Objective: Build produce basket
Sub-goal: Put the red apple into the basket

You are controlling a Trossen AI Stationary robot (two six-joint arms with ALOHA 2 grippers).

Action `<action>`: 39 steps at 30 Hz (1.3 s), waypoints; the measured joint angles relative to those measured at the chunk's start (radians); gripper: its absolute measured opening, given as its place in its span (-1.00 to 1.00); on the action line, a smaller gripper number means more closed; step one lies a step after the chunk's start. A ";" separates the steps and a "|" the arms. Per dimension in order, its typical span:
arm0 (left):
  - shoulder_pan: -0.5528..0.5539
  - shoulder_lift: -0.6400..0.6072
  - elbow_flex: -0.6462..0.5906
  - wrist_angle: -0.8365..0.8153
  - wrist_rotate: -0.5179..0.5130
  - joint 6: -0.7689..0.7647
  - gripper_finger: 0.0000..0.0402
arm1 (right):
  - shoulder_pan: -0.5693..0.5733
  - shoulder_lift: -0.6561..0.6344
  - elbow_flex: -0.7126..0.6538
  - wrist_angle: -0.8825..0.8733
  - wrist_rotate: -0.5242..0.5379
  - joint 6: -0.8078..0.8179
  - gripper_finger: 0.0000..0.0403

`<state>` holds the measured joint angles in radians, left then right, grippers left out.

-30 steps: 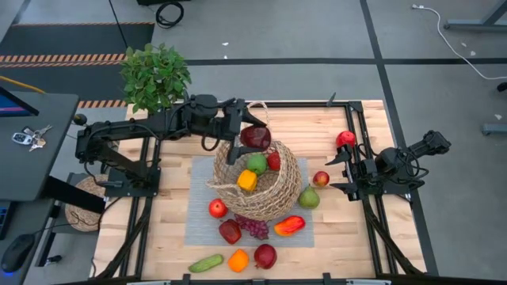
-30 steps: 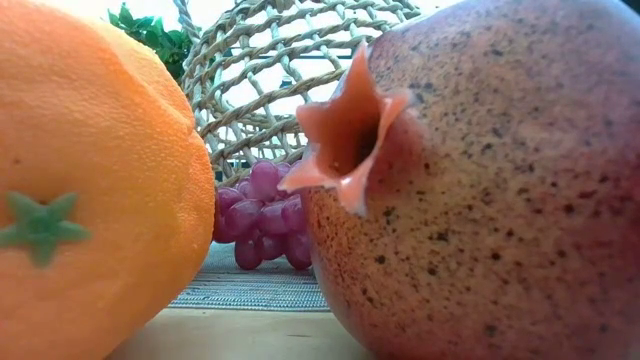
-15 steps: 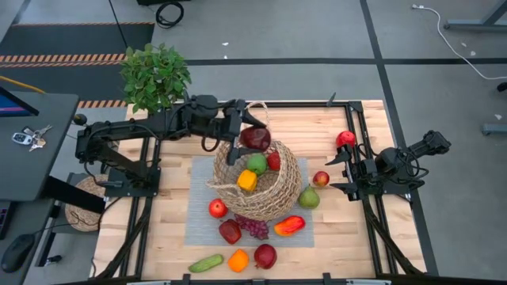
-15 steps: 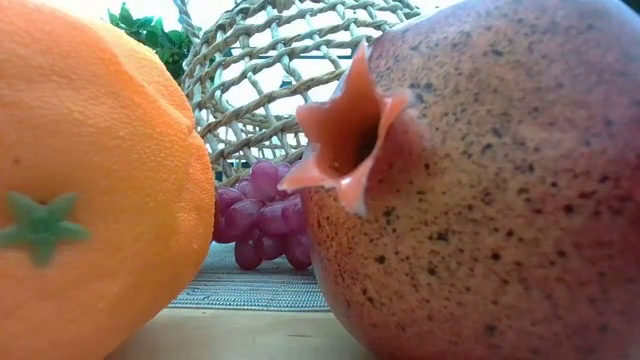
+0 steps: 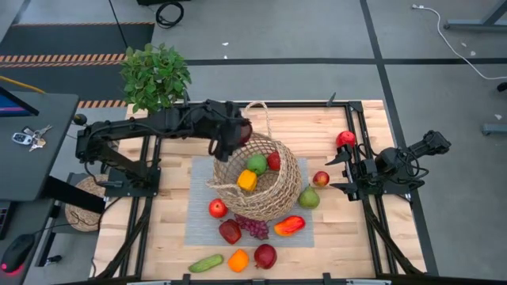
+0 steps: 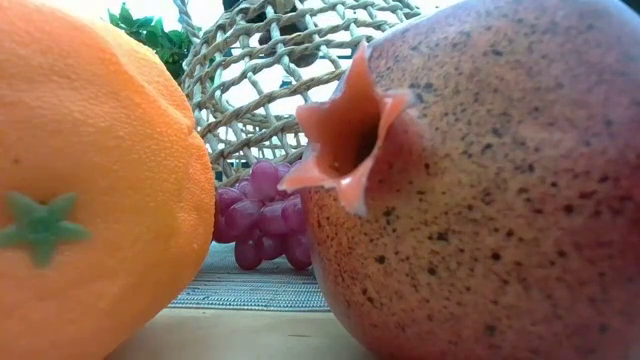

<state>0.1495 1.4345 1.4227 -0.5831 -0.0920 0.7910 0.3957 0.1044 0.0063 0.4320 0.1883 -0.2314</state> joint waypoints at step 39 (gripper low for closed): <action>-0.119 0.352 -0.009 0.057 -0.205 0.189 0.76 | 0.000 0.013 0.000 -0.002 -0.002 0.000 0.54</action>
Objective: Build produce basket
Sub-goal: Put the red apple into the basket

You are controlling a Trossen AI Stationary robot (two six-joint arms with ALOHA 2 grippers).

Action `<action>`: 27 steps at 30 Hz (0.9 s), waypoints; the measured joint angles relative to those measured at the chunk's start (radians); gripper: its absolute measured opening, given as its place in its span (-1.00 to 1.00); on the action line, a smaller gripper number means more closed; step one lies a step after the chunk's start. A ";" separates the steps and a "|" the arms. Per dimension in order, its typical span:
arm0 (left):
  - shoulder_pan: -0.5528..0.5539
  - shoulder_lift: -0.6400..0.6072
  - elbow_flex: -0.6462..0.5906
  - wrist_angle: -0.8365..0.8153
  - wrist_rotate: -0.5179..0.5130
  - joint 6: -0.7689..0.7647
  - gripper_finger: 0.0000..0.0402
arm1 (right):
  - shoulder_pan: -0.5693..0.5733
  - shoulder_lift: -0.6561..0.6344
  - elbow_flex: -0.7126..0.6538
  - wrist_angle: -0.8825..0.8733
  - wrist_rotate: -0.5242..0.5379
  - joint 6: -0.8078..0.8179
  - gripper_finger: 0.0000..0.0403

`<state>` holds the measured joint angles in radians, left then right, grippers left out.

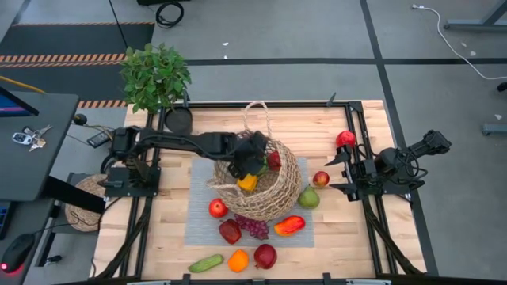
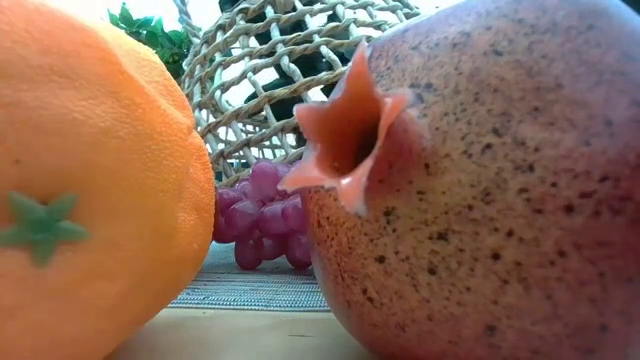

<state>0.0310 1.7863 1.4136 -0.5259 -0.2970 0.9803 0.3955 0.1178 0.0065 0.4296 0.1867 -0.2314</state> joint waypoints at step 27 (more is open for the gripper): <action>-0.048 -0.010 0.000 0.157 -0.268 -0.552 0.76 | 0.000 0.000 0.000 0.002 0.001 0.000 0.54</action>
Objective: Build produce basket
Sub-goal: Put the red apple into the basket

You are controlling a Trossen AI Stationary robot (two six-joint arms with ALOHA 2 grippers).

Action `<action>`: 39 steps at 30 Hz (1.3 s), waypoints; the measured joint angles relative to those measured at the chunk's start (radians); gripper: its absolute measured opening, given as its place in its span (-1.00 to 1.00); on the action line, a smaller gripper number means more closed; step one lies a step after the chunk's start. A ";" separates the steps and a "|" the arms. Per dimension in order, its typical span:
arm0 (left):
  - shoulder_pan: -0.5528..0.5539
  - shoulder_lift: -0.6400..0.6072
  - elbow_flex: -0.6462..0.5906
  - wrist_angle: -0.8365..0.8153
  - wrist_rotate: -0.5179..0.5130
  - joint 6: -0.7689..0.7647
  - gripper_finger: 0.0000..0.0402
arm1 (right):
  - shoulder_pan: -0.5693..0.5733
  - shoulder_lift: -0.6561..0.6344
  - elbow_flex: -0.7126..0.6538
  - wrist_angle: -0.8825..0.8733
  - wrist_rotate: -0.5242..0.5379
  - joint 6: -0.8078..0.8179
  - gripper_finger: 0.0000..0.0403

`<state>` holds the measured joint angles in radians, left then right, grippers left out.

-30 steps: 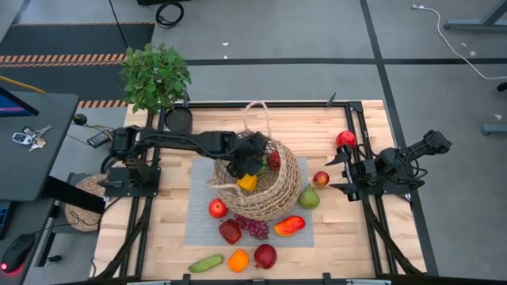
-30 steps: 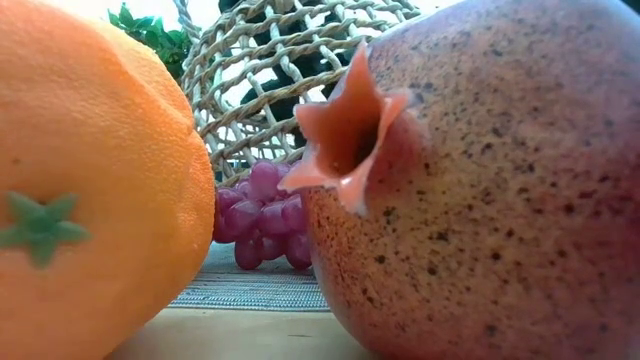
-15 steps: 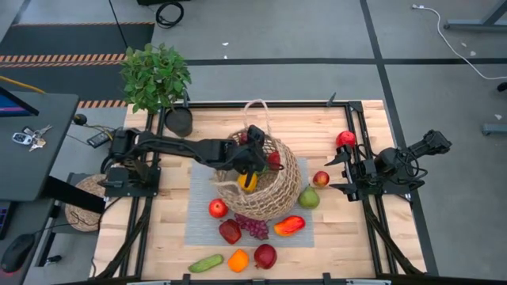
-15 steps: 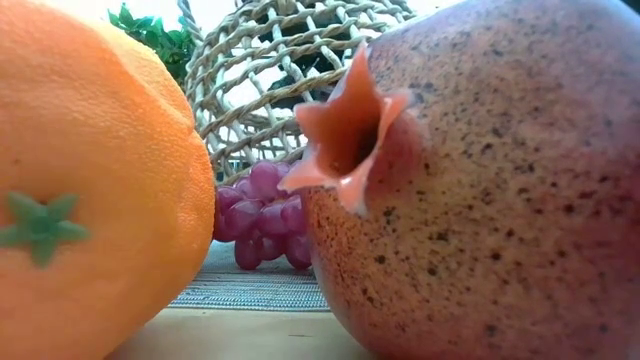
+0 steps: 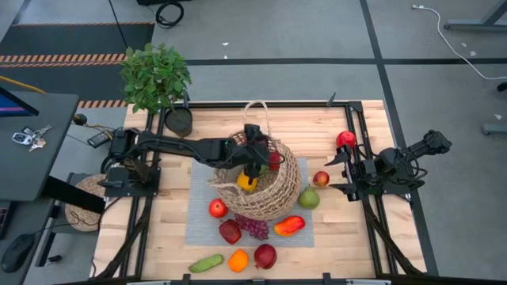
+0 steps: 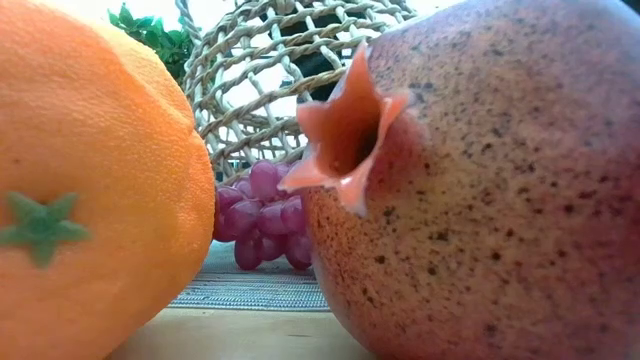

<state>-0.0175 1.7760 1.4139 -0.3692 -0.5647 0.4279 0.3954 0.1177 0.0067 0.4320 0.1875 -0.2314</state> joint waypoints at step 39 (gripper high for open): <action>0.002 -0.147 0.000 -0.049 0.376 -0.047 0.76 | -0.083 0.093 0.005 0.361 0.351 0.262 0.54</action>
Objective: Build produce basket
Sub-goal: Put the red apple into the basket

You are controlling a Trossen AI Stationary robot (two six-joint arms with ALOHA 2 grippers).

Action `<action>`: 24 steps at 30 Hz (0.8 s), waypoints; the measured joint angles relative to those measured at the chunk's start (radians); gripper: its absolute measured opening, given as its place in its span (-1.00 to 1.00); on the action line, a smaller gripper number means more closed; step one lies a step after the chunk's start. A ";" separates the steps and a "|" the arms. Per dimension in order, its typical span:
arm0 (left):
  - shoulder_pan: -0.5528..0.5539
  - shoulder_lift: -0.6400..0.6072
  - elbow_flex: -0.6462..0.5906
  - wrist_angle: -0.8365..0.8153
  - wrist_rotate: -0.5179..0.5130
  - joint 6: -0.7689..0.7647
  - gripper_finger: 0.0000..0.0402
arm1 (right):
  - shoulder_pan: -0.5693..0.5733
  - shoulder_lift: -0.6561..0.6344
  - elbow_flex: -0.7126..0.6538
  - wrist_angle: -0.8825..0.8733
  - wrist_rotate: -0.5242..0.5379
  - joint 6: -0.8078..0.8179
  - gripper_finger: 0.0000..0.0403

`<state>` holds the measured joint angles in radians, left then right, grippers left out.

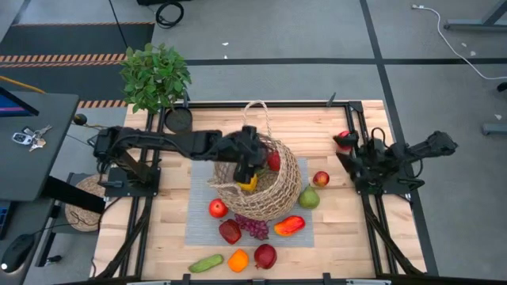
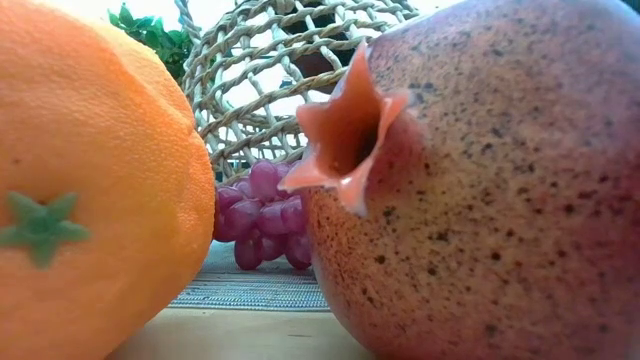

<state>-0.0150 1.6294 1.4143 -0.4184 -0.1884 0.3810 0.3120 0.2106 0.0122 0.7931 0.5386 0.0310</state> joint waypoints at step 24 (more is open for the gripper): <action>0.064 -0.091 0.000 -0.044 0.297 0.233 0.76 | -0.320 0.871 0.522 -0.110 -0.197 0.205 0.54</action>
<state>0.0490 1.5384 1.4143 -0.4622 0.1084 0.6141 -0.0080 1.0815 0.5338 0.6830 0.3419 0.2361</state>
